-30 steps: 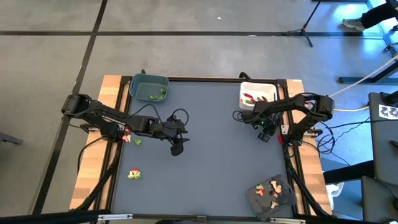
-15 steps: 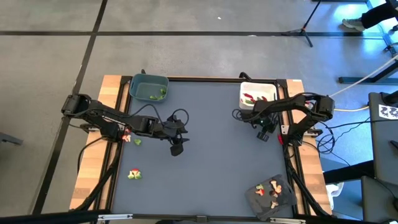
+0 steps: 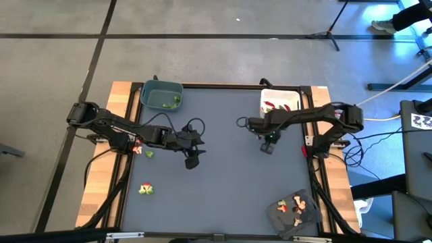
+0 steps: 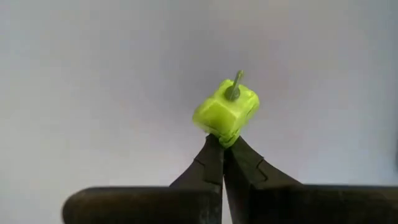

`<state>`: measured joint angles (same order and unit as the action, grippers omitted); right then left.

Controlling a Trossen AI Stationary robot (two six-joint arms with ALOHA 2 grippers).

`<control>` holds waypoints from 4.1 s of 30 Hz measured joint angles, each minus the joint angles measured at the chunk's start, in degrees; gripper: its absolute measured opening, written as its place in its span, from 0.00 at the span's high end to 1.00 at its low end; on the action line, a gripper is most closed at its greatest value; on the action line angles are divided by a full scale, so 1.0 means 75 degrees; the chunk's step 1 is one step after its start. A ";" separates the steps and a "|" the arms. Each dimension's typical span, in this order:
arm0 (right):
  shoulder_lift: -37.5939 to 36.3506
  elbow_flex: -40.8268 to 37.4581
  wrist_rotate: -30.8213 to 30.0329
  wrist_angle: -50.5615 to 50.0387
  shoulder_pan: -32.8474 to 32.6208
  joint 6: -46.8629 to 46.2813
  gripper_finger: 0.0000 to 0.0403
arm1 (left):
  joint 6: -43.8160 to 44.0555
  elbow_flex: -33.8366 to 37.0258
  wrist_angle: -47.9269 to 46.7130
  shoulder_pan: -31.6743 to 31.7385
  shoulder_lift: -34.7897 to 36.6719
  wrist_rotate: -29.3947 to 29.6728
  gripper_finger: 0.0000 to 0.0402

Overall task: Sort produce into baskets
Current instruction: Put the green bell pepper into the blue bin

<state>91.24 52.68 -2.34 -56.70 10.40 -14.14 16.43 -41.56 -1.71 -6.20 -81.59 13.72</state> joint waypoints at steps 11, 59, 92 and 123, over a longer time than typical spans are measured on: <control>-0.0003 0.0395 0.0724 0.2944 -0.1171 0.0100 1.00 | 0.0076 -0.0003 0.0360 0.0000 0.0000 -0.0032 0.55; -0.0003 0.0395 0.0456 0.8661 -0.2254 0.0484 1.00 | -0.0217 -0.0003 0.2878 -0.0123 -0.0001 -0.0567 0.57; -0.0019 0.0398 0.0145 0.6654 -0.2234 -0.0477 0.62 | -0.0424 -0.0006 0.0159 0.0222 0.0830 0.0018 0.89; 0.2004 0.0427 0.0607 0.6244 -0.1866 -0.1471 0.62 | 0.0447 -0.0044 -0.4435 0.4326 0.2318 0.2025 0.88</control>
<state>106.27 55.88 2.22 -9.87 -3.59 -25.17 19.78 -41.89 -34.97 26.25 -64.20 28.90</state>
